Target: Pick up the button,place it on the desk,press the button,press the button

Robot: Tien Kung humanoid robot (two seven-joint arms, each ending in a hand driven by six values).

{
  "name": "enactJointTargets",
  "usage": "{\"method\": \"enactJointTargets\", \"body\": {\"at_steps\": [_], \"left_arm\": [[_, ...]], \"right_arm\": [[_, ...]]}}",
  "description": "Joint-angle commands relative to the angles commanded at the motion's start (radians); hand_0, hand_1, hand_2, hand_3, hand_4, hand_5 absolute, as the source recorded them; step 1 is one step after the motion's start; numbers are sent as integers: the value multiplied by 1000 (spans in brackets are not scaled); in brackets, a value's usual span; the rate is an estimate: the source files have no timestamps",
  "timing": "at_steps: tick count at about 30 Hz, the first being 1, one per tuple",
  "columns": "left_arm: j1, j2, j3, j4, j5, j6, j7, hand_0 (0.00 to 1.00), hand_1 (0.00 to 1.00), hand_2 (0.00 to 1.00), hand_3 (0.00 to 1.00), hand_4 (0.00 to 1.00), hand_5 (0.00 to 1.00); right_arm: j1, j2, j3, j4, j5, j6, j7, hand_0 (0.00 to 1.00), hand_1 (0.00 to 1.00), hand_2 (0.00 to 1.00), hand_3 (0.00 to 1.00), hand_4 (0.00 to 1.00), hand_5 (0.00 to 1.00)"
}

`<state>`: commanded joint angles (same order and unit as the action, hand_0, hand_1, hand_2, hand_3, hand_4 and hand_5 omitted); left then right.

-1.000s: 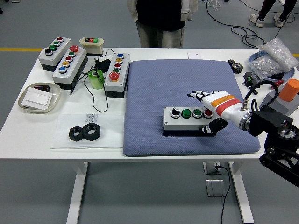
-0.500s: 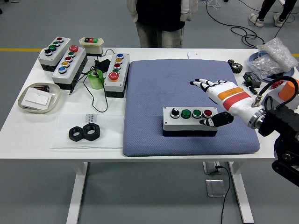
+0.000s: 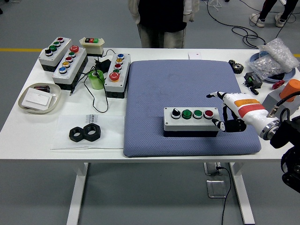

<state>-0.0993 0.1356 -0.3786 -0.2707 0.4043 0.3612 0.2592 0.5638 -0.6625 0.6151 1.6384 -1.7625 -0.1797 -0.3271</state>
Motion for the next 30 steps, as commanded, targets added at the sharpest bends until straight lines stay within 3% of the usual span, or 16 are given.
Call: {"method": "enactJointTargets", "body": {"at_steps": [1, 7, 30], "left_arm": [[0, 0, 0, 0, -1, 0, 0, 735, 776, 846, 759, 533, 998], [-3, 1, 0, 0, -1, 0, 0, 735, 776, 846, 760, 531, 998], [-9, 3, 6, 1, -11, 1, -4, 735, 776, 846, 760, 530, 998]], "right_arm": [[1, 0, -2, -1, 3, 7, -4, 154, 2, 76, 764, 578, 2], [4, 3, -12, -7, 7, 35, -13, 155, 2, 76, 762, 593, 2], [2, 15, -41, -41, 21, 78, -32, 155, 2, 74, 759, 563, 2]]}}
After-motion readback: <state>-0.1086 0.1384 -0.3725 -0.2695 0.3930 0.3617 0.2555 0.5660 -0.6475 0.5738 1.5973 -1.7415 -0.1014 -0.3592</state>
